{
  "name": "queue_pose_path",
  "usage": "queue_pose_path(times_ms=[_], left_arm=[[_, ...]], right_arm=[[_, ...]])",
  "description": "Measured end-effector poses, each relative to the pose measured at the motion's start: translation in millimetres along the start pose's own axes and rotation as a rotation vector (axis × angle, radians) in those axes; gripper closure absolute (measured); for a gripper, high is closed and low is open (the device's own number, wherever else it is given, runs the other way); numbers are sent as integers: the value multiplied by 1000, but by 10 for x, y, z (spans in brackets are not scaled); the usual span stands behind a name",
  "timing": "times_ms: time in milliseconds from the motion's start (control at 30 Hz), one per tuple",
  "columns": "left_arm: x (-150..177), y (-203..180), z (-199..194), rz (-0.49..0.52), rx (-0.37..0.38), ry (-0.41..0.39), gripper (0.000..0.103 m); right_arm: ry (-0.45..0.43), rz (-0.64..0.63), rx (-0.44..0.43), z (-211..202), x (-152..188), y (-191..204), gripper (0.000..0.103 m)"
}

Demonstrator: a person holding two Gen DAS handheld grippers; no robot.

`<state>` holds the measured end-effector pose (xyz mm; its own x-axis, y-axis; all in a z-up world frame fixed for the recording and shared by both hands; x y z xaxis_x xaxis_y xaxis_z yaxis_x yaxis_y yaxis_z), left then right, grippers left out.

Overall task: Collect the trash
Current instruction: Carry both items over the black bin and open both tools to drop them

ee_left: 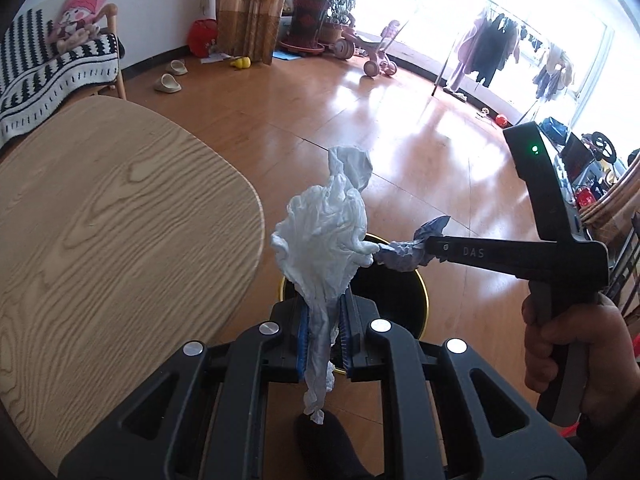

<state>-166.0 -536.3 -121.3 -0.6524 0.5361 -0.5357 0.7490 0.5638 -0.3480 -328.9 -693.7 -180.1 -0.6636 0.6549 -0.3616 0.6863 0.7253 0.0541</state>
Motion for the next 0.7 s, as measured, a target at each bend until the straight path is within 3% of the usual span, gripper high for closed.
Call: queue_pose_path(times_ms=[133, 200, 267, 533, 700], left_arm=[[8, -39, 65, 2, 5, 6, 91], [-5, -42, 111, 0, 5, 14, 91], [23, -82, 156, -2, 3, 19, 91], [49, -166, 401, -2, 26, 62, 91], [113, -276, 678, -27, 95, 124, 91]], right_arm=[[-7, 15, -11, 19, -56, 8, 81], [-7, 21, -12, 14, -64, -27, 63], [-30, 24, 2, -38, -79, -47, 33], [-62, 95, 5, -148, -56, -211, 31], [-87, 168, 16, -230, -46, -369, 26]])
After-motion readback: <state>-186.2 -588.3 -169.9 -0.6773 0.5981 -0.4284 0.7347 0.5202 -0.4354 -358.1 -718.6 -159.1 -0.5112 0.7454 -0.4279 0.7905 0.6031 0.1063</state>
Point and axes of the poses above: each gripper's, at about its wrist camera, not at the fingertips, and z roughly the way its jaws point, y to its left, x to its underside, the point moved 5 cm from there along z, roughly the way its jaws point, and after that the axes turned 14 degrees about -z, right-handed, at the moved point
